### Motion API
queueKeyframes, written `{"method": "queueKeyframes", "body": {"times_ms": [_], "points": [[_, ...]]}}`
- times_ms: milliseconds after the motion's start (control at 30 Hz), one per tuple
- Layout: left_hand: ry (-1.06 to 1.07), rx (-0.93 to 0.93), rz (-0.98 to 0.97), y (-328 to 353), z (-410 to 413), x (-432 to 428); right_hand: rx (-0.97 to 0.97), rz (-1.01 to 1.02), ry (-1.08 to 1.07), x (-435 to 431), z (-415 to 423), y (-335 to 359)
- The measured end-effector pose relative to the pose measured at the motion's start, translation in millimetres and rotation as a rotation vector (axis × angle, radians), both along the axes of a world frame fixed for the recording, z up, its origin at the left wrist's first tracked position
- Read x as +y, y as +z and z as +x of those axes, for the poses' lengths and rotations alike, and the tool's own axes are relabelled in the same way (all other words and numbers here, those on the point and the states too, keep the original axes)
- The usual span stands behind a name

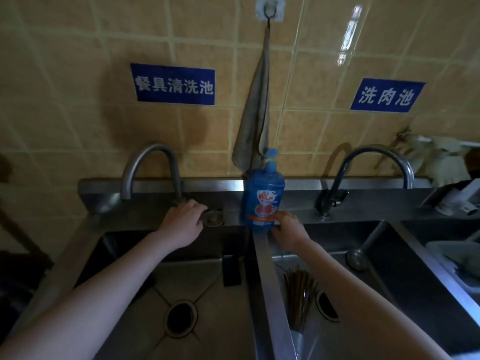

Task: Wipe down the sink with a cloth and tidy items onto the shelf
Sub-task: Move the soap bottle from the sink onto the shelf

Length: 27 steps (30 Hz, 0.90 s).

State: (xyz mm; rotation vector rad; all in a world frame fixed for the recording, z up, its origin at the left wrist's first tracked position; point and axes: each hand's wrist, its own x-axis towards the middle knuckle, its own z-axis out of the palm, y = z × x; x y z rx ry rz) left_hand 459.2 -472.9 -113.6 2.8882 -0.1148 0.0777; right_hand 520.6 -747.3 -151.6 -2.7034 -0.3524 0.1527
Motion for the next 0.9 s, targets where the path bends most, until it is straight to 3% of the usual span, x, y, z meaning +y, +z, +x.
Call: {"method": "queueKeyframes", "body": {"times_ms": [200, 467, 700, 900], "points": [[0.044, 0.054, -0.174, -20.9, 46.1, -26.9, 0.030, 0.152, -0.104, -16.4, 33.2, -33.8], [0.270, 0.126, -0.695, -50.5, 118.8, -68.8, 0.059, 0.525, -0.198, -30.1, 79.7, -64.2], [0.169, 0.189, -0.864, -70.0, 166.8, -86.2, 0.104, 0.759, -0.148, -23.9, 117.1, -82.4], [0.067, 0.146, -0.890, -79.6, 191.1, -94.8, 0.142, 0.840, -0.097, -16.1, 146.7, -98.0]]}}
